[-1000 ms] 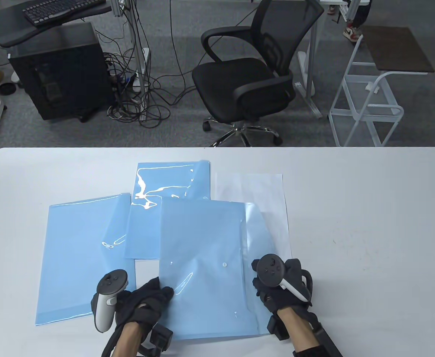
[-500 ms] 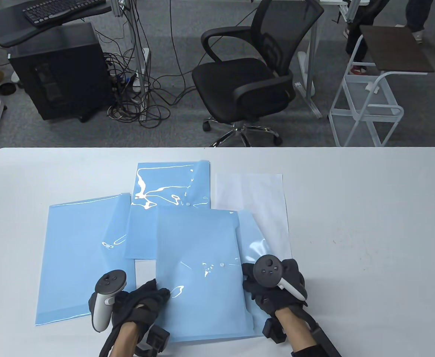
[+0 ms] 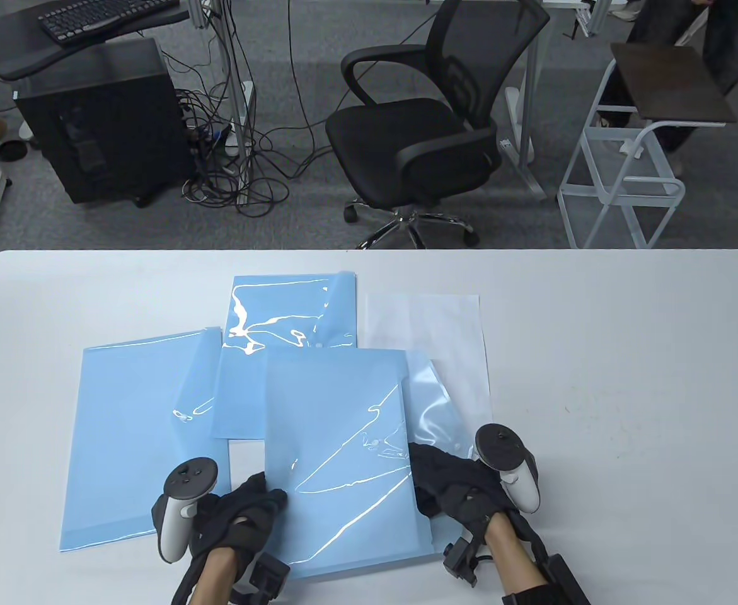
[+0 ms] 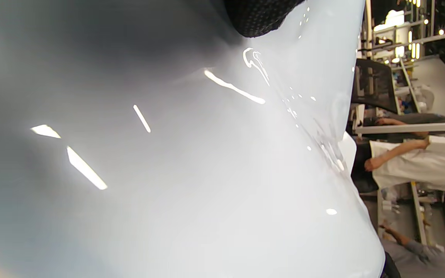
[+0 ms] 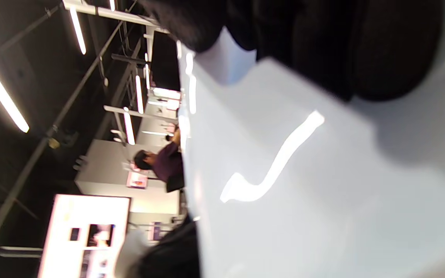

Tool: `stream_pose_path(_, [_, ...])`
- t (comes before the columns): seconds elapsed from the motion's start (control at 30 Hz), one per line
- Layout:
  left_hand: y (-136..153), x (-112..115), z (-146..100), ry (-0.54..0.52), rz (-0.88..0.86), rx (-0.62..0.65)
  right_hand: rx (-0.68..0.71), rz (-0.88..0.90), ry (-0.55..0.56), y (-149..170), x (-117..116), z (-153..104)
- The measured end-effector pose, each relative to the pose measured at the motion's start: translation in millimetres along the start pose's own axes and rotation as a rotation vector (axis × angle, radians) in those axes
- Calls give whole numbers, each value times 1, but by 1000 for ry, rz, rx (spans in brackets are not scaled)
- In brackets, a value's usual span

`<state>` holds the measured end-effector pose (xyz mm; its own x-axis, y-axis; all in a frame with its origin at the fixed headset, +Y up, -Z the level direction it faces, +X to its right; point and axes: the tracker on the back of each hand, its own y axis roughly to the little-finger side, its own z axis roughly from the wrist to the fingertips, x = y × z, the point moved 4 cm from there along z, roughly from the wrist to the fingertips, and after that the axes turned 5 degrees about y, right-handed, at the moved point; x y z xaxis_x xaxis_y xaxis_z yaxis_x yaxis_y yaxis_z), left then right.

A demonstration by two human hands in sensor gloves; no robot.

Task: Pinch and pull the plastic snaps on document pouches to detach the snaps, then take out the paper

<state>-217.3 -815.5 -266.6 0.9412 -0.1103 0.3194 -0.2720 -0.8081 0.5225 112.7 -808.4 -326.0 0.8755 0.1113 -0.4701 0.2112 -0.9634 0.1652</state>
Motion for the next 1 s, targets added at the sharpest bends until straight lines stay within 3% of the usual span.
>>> stream_pose_path(0.3, [-3, 0, -2, -6, 31, 30, -9, 89, 44, 1, 2, -2])
stream_pose_path(0.77, [-8, 8, 0, 165, -107, 141, 19, 79, 77, -7, 6, -5])
stream_pose_path(1.0, [-8, 4, -2, 73, -92, 124, -11, -266, 340, -24, 15, -16])
